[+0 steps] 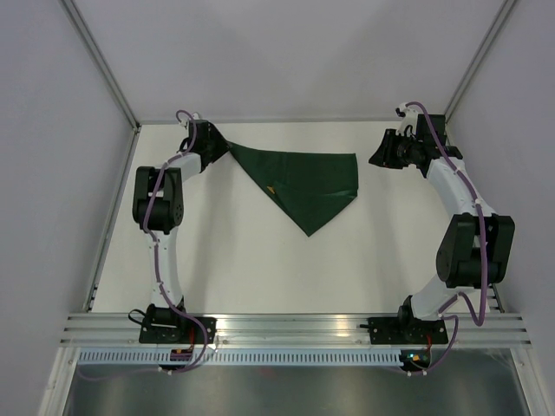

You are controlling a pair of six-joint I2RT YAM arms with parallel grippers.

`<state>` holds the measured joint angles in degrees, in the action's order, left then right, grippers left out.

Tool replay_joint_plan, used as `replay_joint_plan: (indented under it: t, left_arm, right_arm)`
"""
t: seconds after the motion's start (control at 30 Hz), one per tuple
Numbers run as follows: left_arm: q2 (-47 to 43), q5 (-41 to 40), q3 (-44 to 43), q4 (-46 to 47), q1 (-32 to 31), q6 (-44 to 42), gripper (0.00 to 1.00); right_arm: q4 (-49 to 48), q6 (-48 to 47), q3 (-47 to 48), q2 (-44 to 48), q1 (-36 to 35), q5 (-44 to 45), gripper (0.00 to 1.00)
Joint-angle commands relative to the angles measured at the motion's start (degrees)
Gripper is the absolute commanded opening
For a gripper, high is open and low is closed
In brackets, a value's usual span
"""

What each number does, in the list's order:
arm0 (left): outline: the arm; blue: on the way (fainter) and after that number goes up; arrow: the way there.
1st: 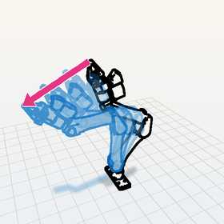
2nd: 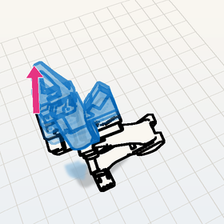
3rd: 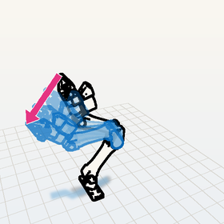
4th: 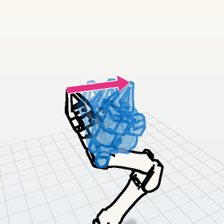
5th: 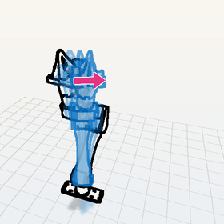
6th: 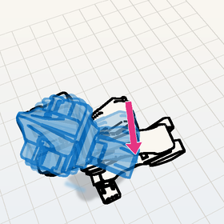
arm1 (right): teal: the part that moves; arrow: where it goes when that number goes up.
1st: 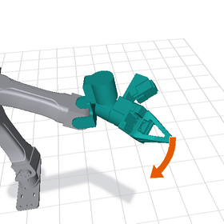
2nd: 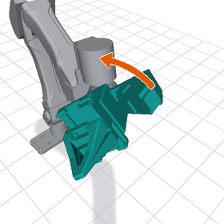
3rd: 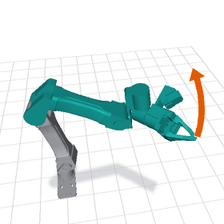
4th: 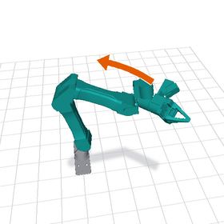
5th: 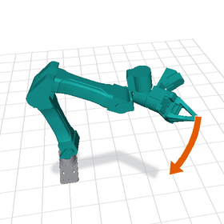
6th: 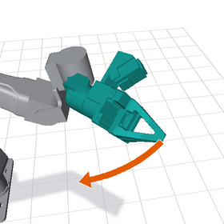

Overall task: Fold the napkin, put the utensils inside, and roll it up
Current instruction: Fold the napkin at the center of the board.

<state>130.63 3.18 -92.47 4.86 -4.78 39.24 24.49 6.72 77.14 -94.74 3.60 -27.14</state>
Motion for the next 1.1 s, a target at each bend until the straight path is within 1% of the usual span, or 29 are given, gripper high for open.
replay_joint_plan:
  t: [0.0, 0.4, 0.6, 0.67, 0.7, 0.8, 0.87, 0.9, 1.03, 1.07]
  left_arm:
    - [1.7, 1.8, -3.3, 1.3, 0.2, 3.5, 0.51]
    - [5.4, 1.7, -7.4, 1.1, 0.2, 5.4, 0.41]
    - [6.3, 2.2, -8.1, 1.9, 0.2, 5.8, 0.29]
    - [6.0, 2.6, -7.6, 2.7, 0.2, 5.6, 0.22]
    - [5.9, 2.9, -7.0, 3.4, 0.3, 5.5, 0.18]
    - [5.3, 3.8, -5.7, 5.8, 0.2, 5.1, 0.11]
    - [4.2, 5.3, -4.4, 9.3, 0.2, 5.0, 0.09]
    - [3.9, 5.7, -3.4, 10.2, 0.2, 5.0, 0.05]
    - [2.0, 10.6, 0.4, 17.6, 0.2, 4.7, 0.02]
    - [1.7, 11.8, 1.2, 21.3, 0.2, 4.7, 0.02]
  right_arm:
    - [0.1, 0.9, -0.2, 0.0, 0.2, -0.6, 0.33]
    - [0.1, 0.7, -0.4, -0.1, 0.2, -0.5, 0.33]
    - [0.0, 0.6, -0.4, -0.3, 0.2, -0.3, 0.32]
    - [0.0, 0.5, -0.4, -0.4, 0.2, -0.3, 0.33]
    - [-0.1, 0.5, -0.3, -0.5, 0.2, -0.3, 0.32]
    - [0.0, 0.5, -0.4, -0.6, 0.2, -0.3, 0.32]
    - [0.0, 0.3, -0.3, -0.6, 0.2, -0.3, 0.32]
    - [0.0, 0.4, -0.3, -0.6, 0.3, -0.3, 0.32]
    - [0.0, 0.2, -0.3, -0.8, 0.2, -0.3, 0.31]
    - [0.0, 0.3, -0.4, -0.9, 0.3, -0.2, 0.31]
